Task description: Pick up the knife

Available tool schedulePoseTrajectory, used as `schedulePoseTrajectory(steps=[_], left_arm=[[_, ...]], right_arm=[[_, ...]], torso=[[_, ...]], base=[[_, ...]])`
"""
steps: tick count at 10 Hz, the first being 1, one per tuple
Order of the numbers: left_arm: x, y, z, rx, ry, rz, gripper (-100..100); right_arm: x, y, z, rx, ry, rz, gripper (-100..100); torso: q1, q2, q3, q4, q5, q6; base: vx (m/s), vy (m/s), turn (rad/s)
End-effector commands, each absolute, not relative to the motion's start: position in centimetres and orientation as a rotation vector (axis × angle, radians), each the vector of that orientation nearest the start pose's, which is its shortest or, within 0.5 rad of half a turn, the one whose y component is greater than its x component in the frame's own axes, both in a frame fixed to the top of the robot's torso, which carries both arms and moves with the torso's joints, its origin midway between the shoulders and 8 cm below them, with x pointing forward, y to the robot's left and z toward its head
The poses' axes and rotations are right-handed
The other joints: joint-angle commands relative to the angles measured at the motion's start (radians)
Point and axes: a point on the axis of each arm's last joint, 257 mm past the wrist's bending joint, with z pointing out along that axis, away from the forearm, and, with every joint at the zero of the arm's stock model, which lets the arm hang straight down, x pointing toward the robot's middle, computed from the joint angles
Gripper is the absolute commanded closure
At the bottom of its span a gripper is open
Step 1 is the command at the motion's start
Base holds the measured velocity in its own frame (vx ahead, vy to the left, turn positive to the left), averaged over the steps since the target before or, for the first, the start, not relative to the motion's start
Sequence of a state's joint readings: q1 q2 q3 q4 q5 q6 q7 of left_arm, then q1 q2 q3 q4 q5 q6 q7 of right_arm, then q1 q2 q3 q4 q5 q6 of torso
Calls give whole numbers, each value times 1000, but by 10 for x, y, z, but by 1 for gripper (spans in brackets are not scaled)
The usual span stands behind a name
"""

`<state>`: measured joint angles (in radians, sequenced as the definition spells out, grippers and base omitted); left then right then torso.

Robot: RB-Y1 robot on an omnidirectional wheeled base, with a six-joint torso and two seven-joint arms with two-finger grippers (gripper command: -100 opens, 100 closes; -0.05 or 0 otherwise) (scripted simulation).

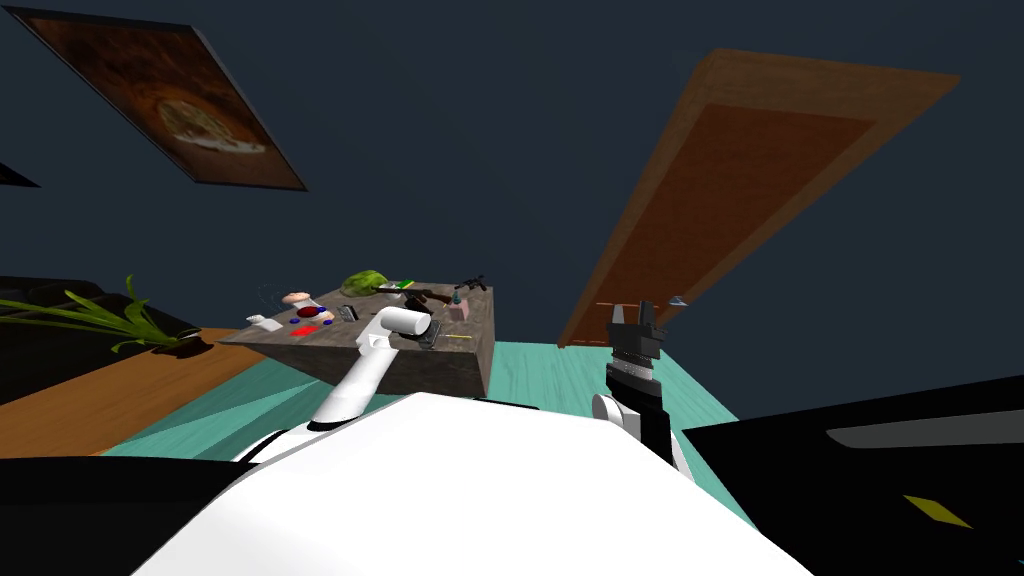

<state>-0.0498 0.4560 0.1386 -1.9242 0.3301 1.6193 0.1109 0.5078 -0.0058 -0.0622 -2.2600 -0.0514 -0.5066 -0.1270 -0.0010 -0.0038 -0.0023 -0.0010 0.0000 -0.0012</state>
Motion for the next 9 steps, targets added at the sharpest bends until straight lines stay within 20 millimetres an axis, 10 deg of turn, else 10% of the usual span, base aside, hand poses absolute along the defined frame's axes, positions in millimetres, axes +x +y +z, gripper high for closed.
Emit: schedulePoseTrajectory(steps=[1,2,6,7,9], left_arm=[[384,381,-320,-2046,1865,-259,0],[387,384,-326,-2039,1872,-263,-100],[389,388,-337,-2032,1882,-267,-100],[390,389,-337,-2028,1883,-268,100],[390,389,-337,-2028,1882,-268,100]], right_arm=[[341,-308,16,740,556,1382,0],[341,-308,16,740,556,1382,0],[341,-308,16,740,556,1382,0],[341,-308,16,740,556,1382,0],[341,-308,16,740,555,1382,0]], torso=[[0,0,0,0,0,0],[0,2,1,0,0,0],[-1,1,1,0,0,0],[0,2,1,0,0,0],[1,3,2,0,1,0]], base=[[6,-2,1],[13,-15,51],[22,-25,35],[0,0,0],[0,0,0]])
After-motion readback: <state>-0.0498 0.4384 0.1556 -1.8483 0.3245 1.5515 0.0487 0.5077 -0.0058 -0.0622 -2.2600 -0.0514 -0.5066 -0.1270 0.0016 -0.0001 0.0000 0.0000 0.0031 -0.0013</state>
